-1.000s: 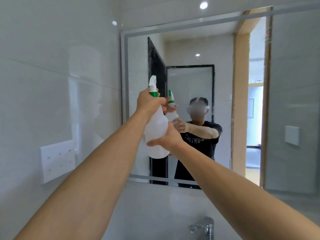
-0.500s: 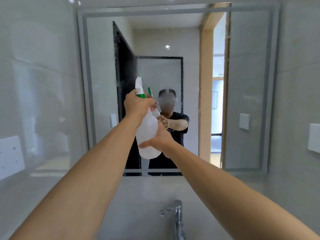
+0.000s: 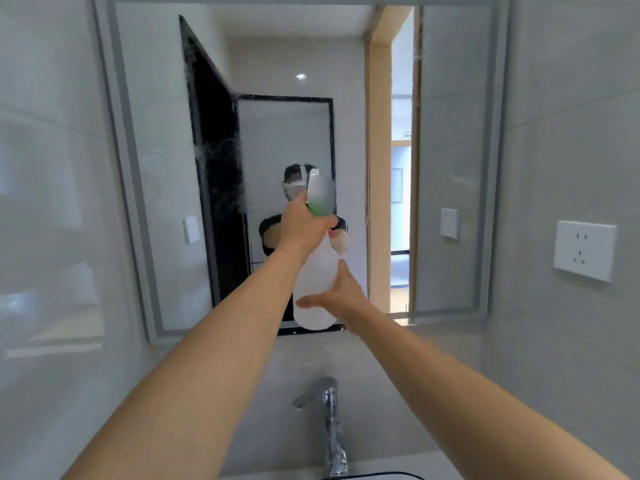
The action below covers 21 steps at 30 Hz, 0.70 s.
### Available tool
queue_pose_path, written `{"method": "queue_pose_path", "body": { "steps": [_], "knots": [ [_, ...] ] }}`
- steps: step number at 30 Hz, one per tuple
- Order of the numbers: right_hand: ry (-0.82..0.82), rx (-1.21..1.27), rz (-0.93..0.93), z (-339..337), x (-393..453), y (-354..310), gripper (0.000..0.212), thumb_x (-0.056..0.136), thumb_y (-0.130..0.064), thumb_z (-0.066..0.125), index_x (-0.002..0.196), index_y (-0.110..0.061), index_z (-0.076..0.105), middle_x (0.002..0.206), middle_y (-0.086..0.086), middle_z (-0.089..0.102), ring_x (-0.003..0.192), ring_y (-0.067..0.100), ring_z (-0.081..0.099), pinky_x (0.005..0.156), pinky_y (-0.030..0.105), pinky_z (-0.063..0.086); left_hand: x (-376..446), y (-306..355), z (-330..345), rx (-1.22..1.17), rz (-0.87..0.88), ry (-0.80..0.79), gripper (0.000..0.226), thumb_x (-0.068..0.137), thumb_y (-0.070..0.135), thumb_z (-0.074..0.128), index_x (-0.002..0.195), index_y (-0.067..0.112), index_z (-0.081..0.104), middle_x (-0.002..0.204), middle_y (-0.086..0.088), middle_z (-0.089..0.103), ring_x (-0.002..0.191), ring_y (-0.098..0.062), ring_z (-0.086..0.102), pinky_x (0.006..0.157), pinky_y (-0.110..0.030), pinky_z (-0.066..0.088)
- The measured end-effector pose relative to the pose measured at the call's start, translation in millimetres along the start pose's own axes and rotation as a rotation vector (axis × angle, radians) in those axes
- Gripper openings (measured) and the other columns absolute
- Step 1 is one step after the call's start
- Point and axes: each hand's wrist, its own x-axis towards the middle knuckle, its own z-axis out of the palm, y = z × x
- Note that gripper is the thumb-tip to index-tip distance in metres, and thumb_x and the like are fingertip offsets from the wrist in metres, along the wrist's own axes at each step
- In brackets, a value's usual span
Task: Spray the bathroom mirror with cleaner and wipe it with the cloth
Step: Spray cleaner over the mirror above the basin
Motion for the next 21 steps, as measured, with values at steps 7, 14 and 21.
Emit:
{"method": "queue_pose_path", "body": {
  "steps": [7, 14, 21],
  "knots": [
    [0.110, -0.071, 0.154, -60.1, -37.6, 53.5, 0.091, 0.054, -0.030, 0.093, 0.122, -0.035, 0.034, 0.111, -0.008, 0.052, 0.109, 0.020, 0.051, 0.077, 0.033, 0.048, -34.8, -13.6, 84.3, -0.146, -0.067, -0.183, 0.035, 0.075, -0.005, 0.072, 0.101, 0.014, 0.058, 0.087, -0.006, 0.059, 0.064, -0.021, 0.065, 0.061, -0.036, 0.060],
    [0.214, -0.097, 0.214, -112.6, -75.8, 85.3, 0.103, 0.053, -0.026, 0.094, 0.137, -0.028, 0.034, 0.126, -0.003, 0.053, 0.117, 0.023, 0.051, 0.093, 0.041, 0.050, -64.7, -11.5, 153.5, -0.160, -0.102, -0.240, 0.039, 0.065, 0.002, 0.070, 0.103, 0.004, 0.060, 0.094, -0.017, 0.064, 0.079, -0.039, 0.069, 0.072, -0.049, 0.061],
    [0.256, -0.173, 0.289, -135.4, -105.0, 116.5, 0.107, 0.050, -0.028, 0.094, 0.140, -0.030, 0.037, 0.130, -0.003, 0.055, 0.122, 0.024, 0.051, 0.102, 0.048, 0.047, -95.5, -26.2, 196.5, -0.088, -0.159, -0.271, 0.025, 0.066, 0.004, 0.071, 0.084, 0.015, 0.058, 0.067, -0.002, 0.063, 0.065, -0.027, 0.066, 0.066, -0.039, 0.059]
  ]
}}
